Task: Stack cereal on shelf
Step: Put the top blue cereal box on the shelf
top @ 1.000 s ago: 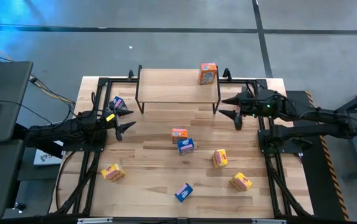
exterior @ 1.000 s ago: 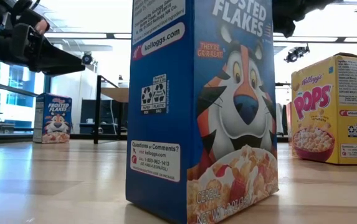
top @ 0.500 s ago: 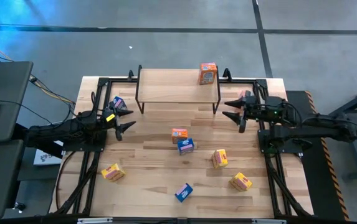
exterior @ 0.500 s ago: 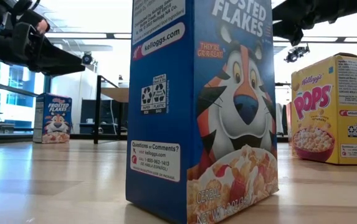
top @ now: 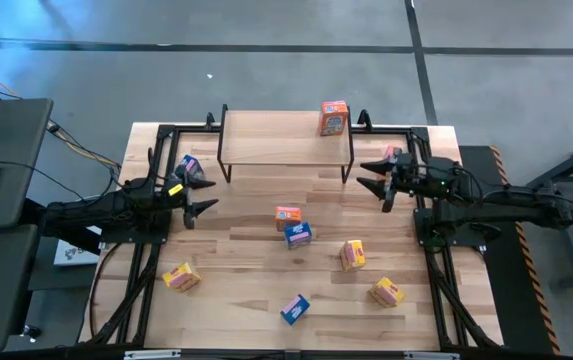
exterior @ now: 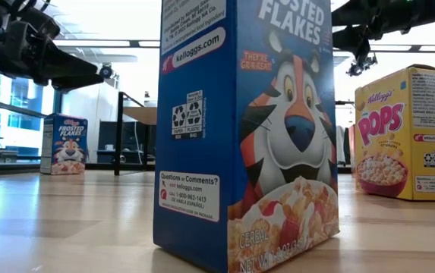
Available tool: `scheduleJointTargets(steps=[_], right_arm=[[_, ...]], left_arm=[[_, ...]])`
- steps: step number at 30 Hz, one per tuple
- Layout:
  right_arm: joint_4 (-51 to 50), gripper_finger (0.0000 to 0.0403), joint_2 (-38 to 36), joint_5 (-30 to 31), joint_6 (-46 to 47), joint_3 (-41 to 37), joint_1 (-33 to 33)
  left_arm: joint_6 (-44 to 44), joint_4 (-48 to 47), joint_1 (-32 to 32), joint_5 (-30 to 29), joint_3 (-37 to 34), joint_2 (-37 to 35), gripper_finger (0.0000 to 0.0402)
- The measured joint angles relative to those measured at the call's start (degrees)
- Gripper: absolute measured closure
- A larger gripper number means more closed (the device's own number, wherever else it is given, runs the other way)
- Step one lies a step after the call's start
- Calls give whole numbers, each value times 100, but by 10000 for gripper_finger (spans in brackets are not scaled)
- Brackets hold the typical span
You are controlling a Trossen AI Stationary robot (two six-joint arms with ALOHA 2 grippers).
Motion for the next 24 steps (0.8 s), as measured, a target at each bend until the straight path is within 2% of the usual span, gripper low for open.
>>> scheduleJointTargets(steps=[5, 10, 15, 24], right_arm=[[71, 179, 0, 45, 47, 0, 0], [70, 179, 2, 419, 155, 0, 0], [70, 179, 2, 495, 177, 0, -2], [29, 179, 9, 496, 107, 0, 0]], left_arm=[[18, -2, 2, -21, 1, 0, 146], [22, -45, 4, -679, -1, 0, 120], [66, -52, 4, -1114, 129, 2, 98], [-85, -28, 4, -1651, 571, 26, 94]])
